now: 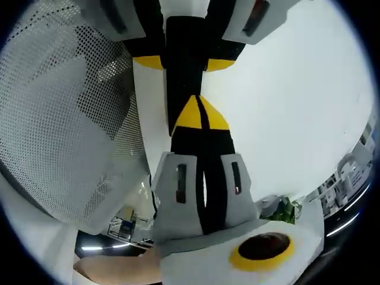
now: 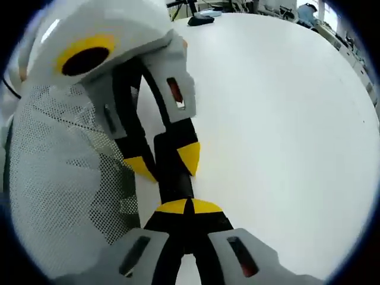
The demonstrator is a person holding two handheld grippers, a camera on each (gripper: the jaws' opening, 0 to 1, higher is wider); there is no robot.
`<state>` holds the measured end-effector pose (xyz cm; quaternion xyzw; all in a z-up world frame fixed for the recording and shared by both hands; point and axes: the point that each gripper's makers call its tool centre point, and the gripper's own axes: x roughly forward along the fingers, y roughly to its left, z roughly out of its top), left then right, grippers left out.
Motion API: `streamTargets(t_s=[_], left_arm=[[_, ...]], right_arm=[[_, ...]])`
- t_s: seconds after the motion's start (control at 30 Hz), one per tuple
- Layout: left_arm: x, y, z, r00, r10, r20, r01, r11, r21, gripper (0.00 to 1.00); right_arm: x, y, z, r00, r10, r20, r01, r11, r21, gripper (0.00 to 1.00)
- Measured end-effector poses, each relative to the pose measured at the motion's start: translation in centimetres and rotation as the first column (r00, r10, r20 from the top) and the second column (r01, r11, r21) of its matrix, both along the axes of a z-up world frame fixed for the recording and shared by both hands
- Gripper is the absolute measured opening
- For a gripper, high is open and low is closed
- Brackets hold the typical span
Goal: Press the specified remote control buttons in sequence, fully releasing each button before pressing the next.
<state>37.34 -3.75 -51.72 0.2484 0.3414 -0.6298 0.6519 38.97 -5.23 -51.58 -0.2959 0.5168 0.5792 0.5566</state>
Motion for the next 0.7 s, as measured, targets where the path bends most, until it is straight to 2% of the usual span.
streamTargets(t_s=[0.13,0.23,0.37,0.43,0.53,0.6,0.63,0.7], left_arm=[[-0.05,0.01,0.06,1.000,0.001,-0.001,-0.001,1.000,-0.001,0.24],[-0.11,0.02,0.12,1.000,0.001,-0.002,-0.001,1.000,-0.002,0.24],[-0.14,0.04,0.17,1.000,0.005,-0.003,-0.005,1.000,-0.004,0.24],[-0.14,0.04,0.19,1.000,0.006,-0.003,-0.006,1.000,-0.005,0.24],[-0.16,0.04,0.23,1.000,0.007,-0.003,-0.007,1.000,-0.007,0.24],[-0.16,0.05,0.25,1.000,0.009,-0.005,-0.009,1.000,-0.009,0.24],[-0.16,0.05,0.25,1.000,0.010,-0.005,-0.010,1.000,-0.010,0.24],[-0.15,0.06,0.26,1.000,0.011,-0.005,-0.011,1.000,-0.015,0.24]], right_arm=[[0.16,0.14,-0.11,0.999,-0.025,-0.041,0.023,0.999,-0.042,0.00],[0.13,0.12,-0.18,0.995,-0.043,-0.093,0.034,0.995,-0.095,0.00],[0.02,0.16,-0.18,0.995,-0.016,-0.094,0.005,0.993,-0.115,0.00],[-0.02,0.07,-0.14,0.998,0.016,-0.058,-0.022,0.995,-0.098,0.00],[-0.05,0.12,-0.01,0.995,0.079,0.057,-0.076,0.996,-0.055,0.00],[-0.09,0.18,0.09,0.989,0.100,0.111,-0.098,0.995,-0.022,0.00],[-0.09,0.19,0.15,0.986,0.092,0.137,-0.094,0.995,0.010,0.00],[-0.02,0.38,0.20,0.986,0.026,0.163,-0.039,0.996,0.078,0.00]])
